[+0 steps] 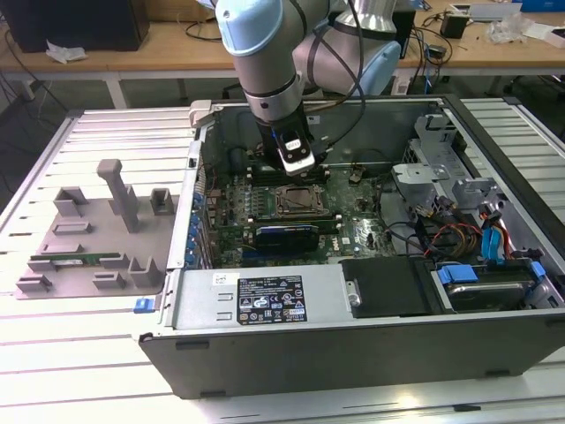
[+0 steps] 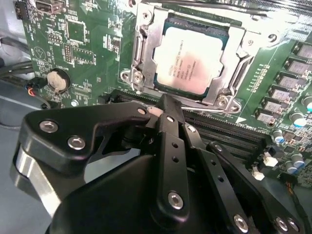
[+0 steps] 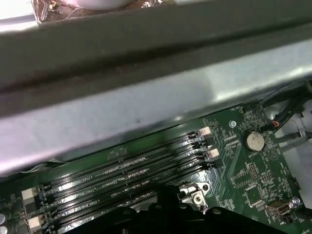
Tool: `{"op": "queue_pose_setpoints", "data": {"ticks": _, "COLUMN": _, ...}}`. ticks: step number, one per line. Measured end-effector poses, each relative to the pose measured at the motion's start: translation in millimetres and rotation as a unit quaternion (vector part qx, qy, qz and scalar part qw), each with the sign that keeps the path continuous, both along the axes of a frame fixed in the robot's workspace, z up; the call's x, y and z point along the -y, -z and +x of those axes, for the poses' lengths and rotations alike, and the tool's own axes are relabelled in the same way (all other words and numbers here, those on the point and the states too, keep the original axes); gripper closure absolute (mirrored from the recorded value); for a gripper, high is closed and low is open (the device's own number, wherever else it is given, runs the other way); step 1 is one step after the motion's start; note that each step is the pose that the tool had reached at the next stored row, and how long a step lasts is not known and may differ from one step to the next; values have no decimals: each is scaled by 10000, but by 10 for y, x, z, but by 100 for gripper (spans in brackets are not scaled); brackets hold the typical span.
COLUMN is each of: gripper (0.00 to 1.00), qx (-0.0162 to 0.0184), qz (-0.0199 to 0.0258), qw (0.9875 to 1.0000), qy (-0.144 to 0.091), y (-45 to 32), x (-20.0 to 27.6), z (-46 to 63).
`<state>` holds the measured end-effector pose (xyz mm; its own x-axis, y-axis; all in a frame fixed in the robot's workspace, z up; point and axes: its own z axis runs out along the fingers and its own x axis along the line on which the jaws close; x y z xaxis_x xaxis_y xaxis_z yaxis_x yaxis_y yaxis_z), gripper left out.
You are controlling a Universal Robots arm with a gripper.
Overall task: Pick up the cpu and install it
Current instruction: 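Install the first cpu locking lever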
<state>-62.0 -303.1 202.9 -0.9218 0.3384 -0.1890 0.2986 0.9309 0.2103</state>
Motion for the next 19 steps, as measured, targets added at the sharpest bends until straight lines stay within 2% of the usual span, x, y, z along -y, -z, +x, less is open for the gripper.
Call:
{"op": "queue_pose_setpoints", "data": {"ticks": 4, "gripper": 89, "qx": 0, "qz": 0, "qw": 10000, "qy": 0, "y": -3, "x": 0, "z": 0}}
{"op": "queue_pose_setpoints", "data": {"ticks": 7, "gripper": 89, "qx": 0, "qz": 0, "qw": 10000, "qy": 0, "y": -63, "x": 0, "z": 0}}
{"op": "queue_pose_setpoints", "data": {"ticks": 9, "gripper": 89, "qx": 1, "qz": 1, "qw": 10000, "qy": -1, "y": -74, "x": -4, "z": 0}}
{"op": "queue_pose_setpoints", "data": {"ticks": 11, "gripper": 89, "qx": 0, "qz": 0, "qw": 10000, "qy": 0, "y": -75, "x": -18, "z": -11}}
{"op": "queue_pose_setpoints", "data": {"ticks": 16, "gripper": 89, "qx": 0, "qz": 0, "qw": 10000, "qy": 0, "y": -69, "x": -89, "z": -47}}
{"op": "queue_pose_setpoints", "data": {"ticks": 19, "gripper": 89, "qx": 0, "qz": 0, "qw": 10000, "qy": -1, "y": -49, "x": -91, "z": -46}}
